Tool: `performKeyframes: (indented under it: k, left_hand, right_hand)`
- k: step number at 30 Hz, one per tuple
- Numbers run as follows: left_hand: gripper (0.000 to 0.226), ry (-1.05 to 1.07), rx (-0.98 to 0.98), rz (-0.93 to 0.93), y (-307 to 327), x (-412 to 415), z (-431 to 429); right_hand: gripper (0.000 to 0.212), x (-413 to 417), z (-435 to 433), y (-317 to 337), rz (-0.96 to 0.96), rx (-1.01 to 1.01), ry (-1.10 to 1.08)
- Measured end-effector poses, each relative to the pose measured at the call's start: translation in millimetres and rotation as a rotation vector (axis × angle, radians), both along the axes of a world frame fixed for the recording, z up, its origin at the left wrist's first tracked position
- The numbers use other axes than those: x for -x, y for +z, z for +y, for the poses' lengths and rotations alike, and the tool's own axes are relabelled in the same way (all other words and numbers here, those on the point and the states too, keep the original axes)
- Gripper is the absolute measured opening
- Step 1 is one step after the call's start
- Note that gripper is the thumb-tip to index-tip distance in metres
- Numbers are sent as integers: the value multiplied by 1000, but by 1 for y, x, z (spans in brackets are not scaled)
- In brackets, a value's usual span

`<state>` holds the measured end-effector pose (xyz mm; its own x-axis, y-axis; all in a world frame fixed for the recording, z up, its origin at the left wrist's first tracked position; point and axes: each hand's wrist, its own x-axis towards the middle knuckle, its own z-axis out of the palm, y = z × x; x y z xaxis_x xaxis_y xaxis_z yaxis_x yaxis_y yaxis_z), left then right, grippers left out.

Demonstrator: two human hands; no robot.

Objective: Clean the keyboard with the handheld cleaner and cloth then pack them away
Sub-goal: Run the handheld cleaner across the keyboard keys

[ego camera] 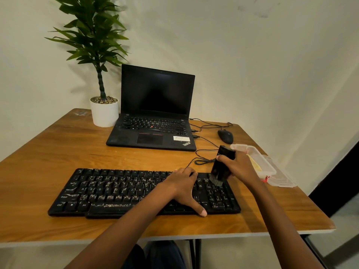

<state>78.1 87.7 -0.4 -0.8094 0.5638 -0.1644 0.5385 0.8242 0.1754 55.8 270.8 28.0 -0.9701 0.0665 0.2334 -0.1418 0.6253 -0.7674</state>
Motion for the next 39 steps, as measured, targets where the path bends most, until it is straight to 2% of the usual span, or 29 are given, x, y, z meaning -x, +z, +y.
performKeyframes:
  k: [2, 5, 9, 12, 14, 16, 20, 23, 26, 28, 32, 35, 39]
  left_hand:
    - [117, -1, -6, -2, -1, 0, -1]
    - [118, -2, -9, -4, -2, 1, -1]
    - [117, -2, -9, -6, -1, 0, -1]
    - [118, -1, -6, -10, -1, 1, 0]
    - [118, 1, -5, -11, -2, 1, 0]
    - [118, -1, -1, -7, -2, 1, 0]
    - [118, -1, -11, -3, -2, 2, 0]
    - [118, -2, -10, -2, -2, 2, 0]
    - [118, 0, -8, 0, -3, 2, -1]
    - [118, 2, -9, -2, -3, 2, -1]
    - [117, -2, -11, 1, -2, 1, -1]
    - [117, 1, -14, -1, -1, 0, -1]
    - [117, -1, -15, 5, -1, 0, -1]
  right_hand:
    - [9, -1, 2, -1, 44, -3, -25]
    - [12, -4, 7, -4, -55, 7, -5]
    - [9, -6, 13, -2, 3, 61, -50]
    - [10, -11, 12, -2, -80, 66, -2]
    - [11, -14, 13, 1, -54, 100, 1]
    - [10, -15, 14, 1, 29, 65, -47]
    - [13, -18, 7, 2, -86, -50, 56]
    - [8, -16, 3, 8, -19, -69, 31]
    - [22, -14, -4, 3, -54, -134, 5]
    - [29, -12, -5, 3, -121, -125, 34]
    - [23, -11, -4, 2, -36, -121, -42]
    - [28, -11, -3, 0, -112, -126, 12]
    - [30, -11, -2, -3, -37, -117, -58]
